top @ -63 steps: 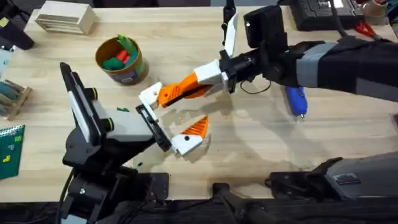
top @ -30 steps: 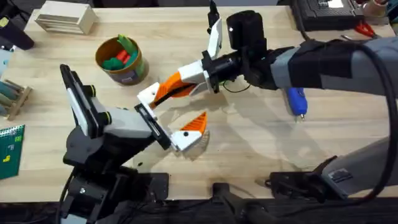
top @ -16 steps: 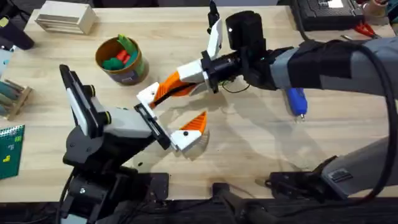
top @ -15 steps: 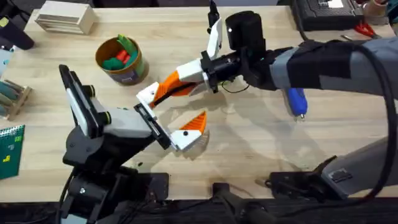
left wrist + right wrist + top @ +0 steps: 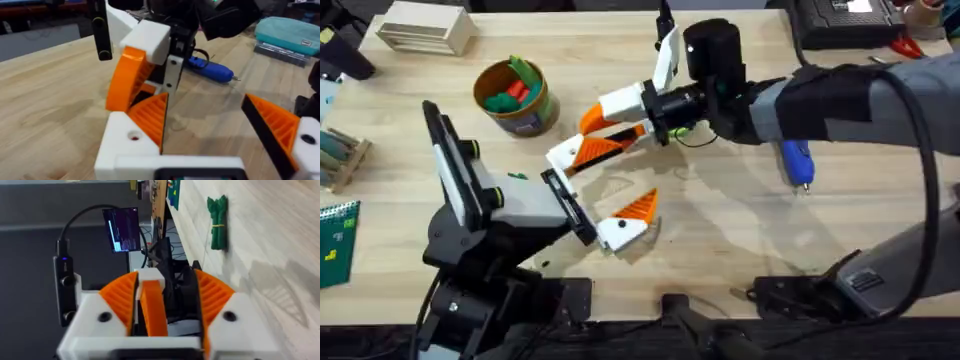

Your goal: Pick up the gripper from the table and insert it into the empty holder that is missing its gripper. Then pick up a screw, insert it into the mounting hole, and use the screwdriver to tighten it. Finally, clean up the table by picking up the vegetable and placing it into the bucket.

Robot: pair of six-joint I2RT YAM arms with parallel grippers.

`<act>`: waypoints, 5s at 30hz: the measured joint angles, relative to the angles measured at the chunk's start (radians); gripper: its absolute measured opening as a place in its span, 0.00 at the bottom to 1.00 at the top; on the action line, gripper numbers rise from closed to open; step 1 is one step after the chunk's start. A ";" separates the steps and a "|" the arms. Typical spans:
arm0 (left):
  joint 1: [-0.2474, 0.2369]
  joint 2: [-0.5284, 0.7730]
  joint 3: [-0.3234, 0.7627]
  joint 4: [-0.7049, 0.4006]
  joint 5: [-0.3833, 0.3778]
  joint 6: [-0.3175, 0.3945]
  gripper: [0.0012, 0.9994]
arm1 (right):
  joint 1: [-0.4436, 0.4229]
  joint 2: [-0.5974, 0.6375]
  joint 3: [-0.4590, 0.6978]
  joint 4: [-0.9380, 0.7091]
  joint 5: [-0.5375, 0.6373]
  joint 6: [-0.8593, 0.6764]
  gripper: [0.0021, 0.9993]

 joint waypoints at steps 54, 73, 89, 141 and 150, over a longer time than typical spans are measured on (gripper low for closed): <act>-0.007 0.000 0.000 -0.004 0.069 0.008 0.99 | -0.129 -0.130 0.049 -0.605 -0.211 -0.529 0.89; -0.007 0.000 0.000 -0.004 0.069 0.008 0.99 | -0.080 -0.130 0.049 -0.629 -0.195 -0.606 0.35; -0.006 0.000 0.000 -0.001 0.048 0.027 0.99 | -0.073 -0.117 0.049 -0.564 -0.163 -0.569 0.02; 0.009 0.000 0.000 -0.001 -0.018 0.014 0.99 | -0.033 -0.090 0.049 -0.348 -0.064 -0.372 0.02; 0.009 0.000 0.000 -0.001 -0.017 0.015 0.99 | -0.033 -0.090 0.049 -0.344 -0.064 -0.370 0.10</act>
